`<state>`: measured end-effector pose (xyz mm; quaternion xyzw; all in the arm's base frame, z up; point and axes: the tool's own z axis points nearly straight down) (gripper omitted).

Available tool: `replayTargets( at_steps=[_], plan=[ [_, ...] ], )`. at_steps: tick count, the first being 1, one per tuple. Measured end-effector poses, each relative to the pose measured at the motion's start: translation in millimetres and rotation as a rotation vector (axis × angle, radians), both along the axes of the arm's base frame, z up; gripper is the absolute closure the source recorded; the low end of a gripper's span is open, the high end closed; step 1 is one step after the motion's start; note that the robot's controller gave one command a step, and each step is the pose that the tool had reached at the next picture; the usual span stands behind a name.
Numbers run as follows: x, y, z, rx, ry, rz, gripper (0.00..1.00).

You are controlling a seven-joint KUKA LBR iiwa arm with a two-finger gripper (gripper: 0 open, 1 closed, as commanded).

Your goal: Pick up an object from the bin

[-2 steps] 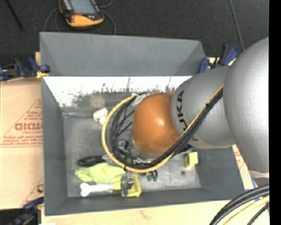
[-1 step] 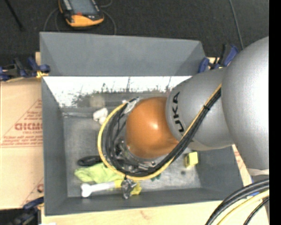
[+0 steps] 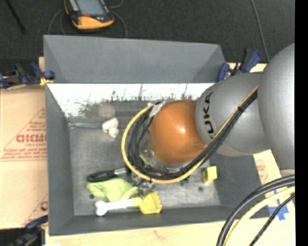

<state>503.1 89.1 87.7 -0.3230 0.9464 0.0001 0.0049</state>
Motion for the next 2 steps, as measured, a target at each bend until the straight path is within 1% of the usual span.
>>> replayTargets(
  at_steps=[1,2],
  plan=[
    [-0.2,0,0,0.0,0.001,-0.001,1.0],
    [34.1,-12,151,-0.001,0.004,-0.078,1.0]
  ],
)
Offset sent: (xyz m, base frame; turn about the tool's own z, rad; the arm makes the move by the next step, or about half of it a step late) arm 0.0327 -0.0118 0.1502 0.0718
